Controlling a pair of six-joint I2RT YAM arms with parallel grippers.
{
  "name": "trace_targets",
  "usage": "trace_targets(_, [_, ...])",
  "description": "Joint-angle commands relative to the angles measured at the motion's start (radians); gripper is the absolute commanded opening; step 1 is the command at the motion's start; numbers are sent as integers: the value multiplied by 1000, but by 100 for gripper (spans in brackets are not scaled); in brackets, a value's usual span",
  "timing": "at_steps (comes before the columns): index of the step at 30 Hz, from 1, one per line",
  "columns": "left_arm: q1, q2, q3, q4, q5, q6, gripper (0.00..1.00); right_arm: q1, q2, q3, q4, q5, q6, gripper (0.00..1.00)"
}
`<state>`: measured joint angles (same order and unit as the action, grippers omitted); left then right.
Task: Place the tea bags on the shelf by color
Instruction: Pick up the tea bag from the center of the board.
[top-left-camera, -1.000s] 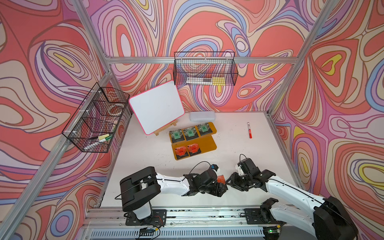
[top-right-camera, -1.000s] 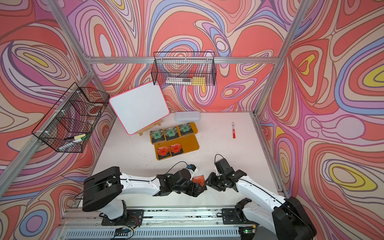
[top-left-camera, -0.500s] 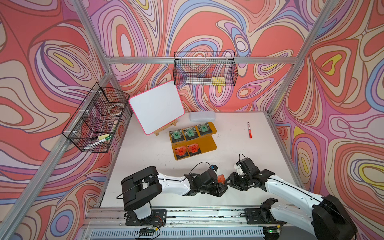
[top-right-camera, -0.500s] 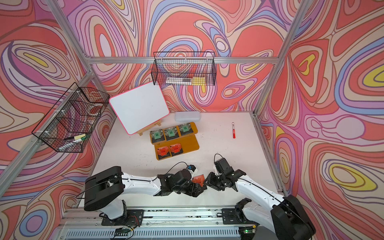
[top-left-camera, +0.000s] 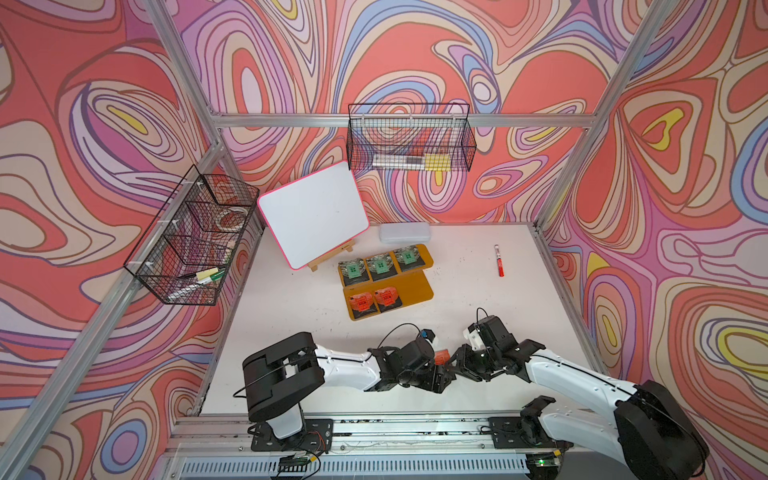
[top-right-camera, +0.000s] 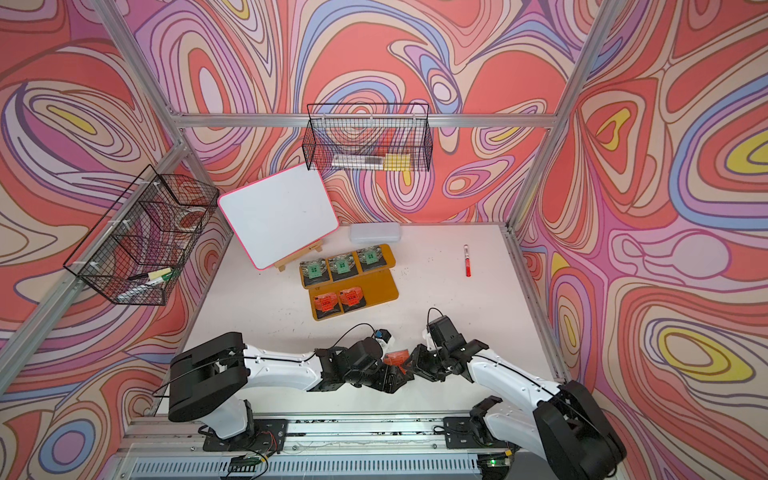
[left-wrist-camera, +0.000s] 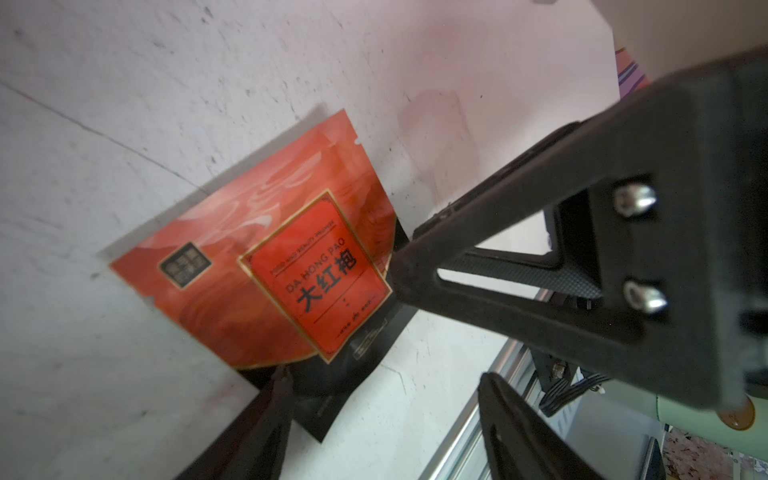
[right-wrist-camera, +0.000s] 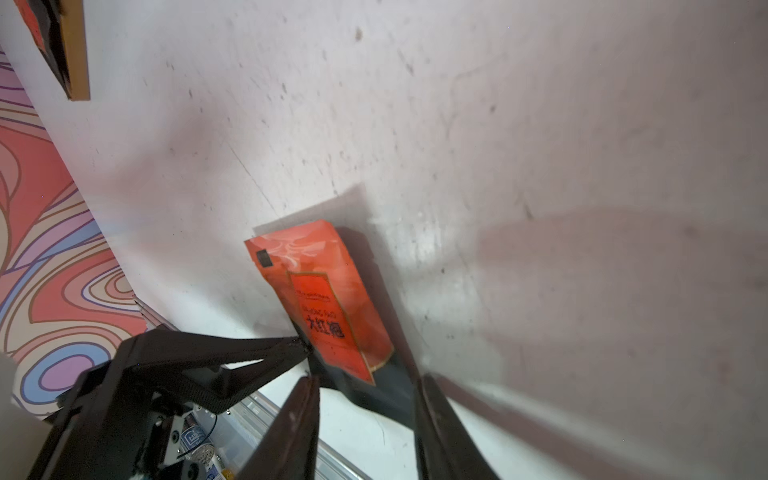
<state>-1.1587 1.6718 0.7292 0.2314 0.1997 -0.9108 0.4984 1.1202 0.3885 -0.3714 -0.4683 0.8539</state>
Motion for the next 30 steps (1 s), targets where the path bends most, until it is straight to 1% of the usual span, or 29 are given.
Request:
trace_targets(1, [5, 28, 1, -26, -8, -5, 74, -1, -4, -10, -11, 16, 0, 39])
trace_targets(6, [5, 31, 4, -29, -4, -5, 74, -1, -23, -5, -32, 43, -5, 39])
trace_targets(12, [7, 32, 4, -29, -2, -5, 74, -1, -9, -12, -16, 30, -9, 39])
trace_targets(20, [7, 37, 6, -27, -2, -7, 74, -1, 12, -60, 99, -42, 30, 37])
trace_targets(30, [7, 40, 6, -26, 0, -8, 74, -1, -30, -117, 205, -50, 107, 33])
